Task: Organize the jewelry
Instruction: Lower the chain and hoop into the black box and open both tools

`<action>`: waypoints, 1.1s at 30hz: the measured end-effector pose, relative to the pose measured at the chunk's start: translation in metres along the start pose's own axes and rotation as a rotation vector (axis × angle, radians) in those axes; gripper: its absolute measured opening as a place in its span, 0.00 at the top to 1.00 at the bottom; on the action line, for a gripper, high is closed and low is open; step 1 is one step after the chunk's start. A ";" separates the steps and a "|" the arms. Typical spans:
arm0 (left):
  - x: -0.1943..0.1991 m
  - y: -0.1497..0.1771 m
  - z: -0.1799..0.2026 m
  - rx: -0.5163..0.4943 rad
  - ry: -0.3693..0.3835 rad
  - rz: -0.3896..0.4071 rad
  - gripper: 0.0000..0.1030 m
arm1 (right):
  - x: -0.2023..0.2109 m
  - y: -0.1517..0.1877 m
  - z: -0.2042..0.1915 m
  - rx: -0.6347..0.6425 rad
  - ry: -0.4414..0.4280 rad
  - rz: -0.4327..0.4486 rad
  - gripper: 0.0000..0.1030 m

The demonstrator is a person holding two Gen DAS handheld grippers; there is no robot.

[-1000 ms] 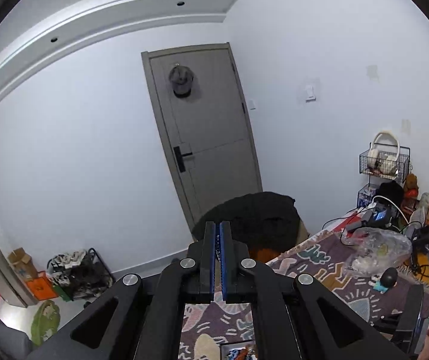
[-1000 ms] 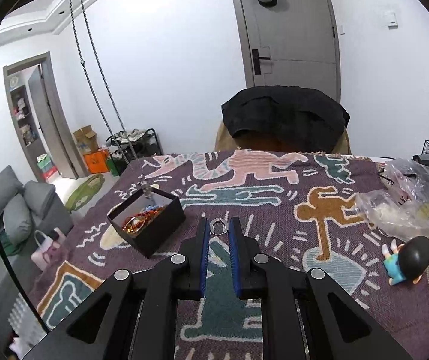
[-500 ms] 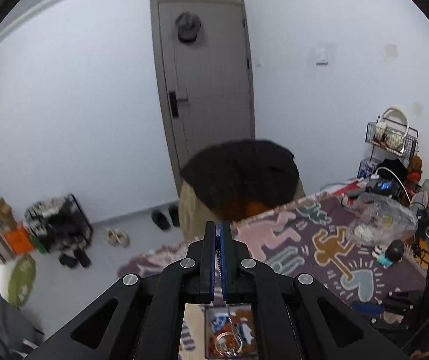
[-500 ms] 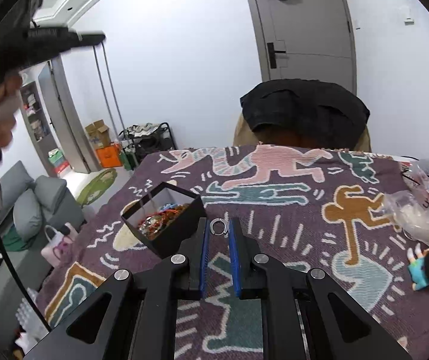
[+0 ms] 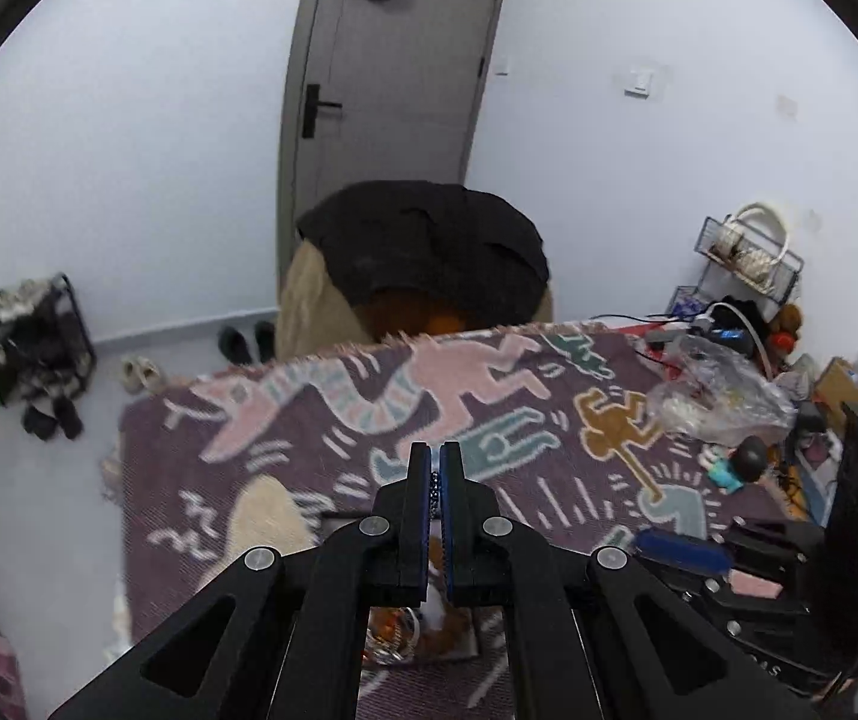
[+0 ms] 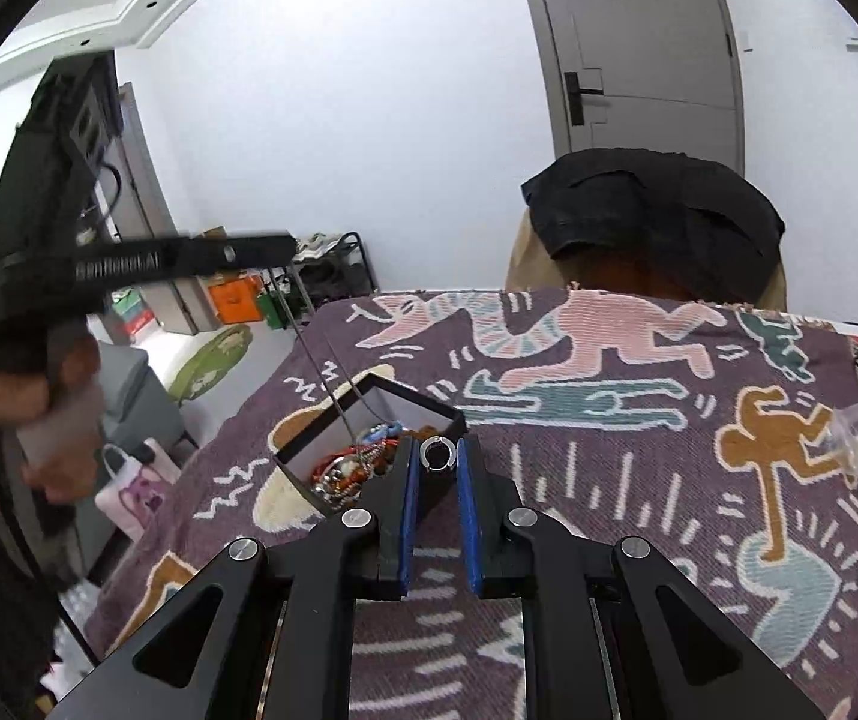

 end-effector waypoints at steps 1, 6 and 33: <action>-0.002 0.003 -0.003 0.009 0.007 -0.009 0.97 | -0.003 -0.002 -0.002 0.002 -0.003 -0.002 0.86; 0.002 0.020 -0.022 0.062 0.055 -0.011 0.35 | -0.017 -0.009 -0.010 0.013 -0.017 -0.017 0.86; 0.061 0.060 -0.102 0.223 -0.049 0.144 0.05 | -0.079 -0.006 -0.024 -0.076 -0.055 -0.153 0.45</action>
Point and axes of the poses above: each gripper's, at about its wrist camera, not at the fingertips, and x roughly against the way its jaws point, z to its right, y to its underside, the point moved 3 cm from there along -x, roughly the way its jaws point, and after that the axes turned 11 degrees about x, right-handed, at the moved point
